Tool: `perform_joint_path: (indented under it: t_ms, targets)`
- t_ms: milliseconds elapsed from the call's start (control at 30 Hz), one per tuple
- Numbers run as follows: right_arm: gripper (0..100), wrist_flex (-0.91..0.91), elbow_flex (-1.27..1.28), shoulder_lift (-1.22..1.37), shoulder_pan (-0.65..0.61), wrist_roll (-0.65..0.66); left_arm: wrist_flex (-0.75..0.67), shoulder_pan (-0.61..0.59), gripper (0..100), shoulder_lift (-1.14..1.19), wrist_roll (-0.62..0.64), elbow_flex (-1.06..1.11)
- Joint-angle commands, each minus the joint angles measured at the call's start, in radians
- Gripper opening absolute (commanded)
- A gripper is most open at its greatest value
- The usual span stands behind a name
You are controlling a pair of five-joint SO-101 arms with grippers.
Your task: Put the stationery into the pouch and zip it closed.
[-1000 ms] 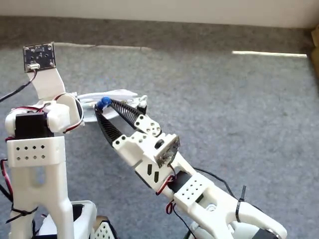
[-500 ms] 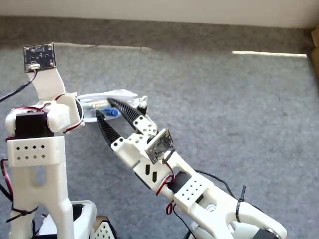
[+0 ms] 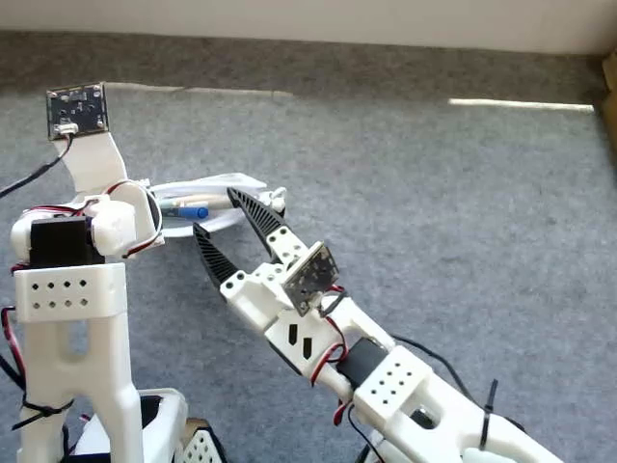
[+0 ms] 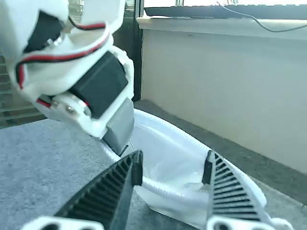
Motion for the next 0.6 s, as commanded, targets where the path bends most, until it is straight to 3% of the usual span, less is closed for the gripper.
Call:
perform_joint_path:
  t_ms: [0, 267, 567]
  targets:
    - [19.8, 0.114, -0.068, -0.119, 0.047, -0.104, 0.006, 0.024, 1, -0.007, -0.008, -0.001]
    - [19.8, 0.533, -0.259, -0.18, 0.105, -0.29, 0.005, -0.002, 1, -0.007, -0.008, -0.001]
    - [19.7, 0.539, -0.28, -0.163, 0.045, -0.285, 0.006, -0.002, 1, -0.007, -0.008, -0.001]
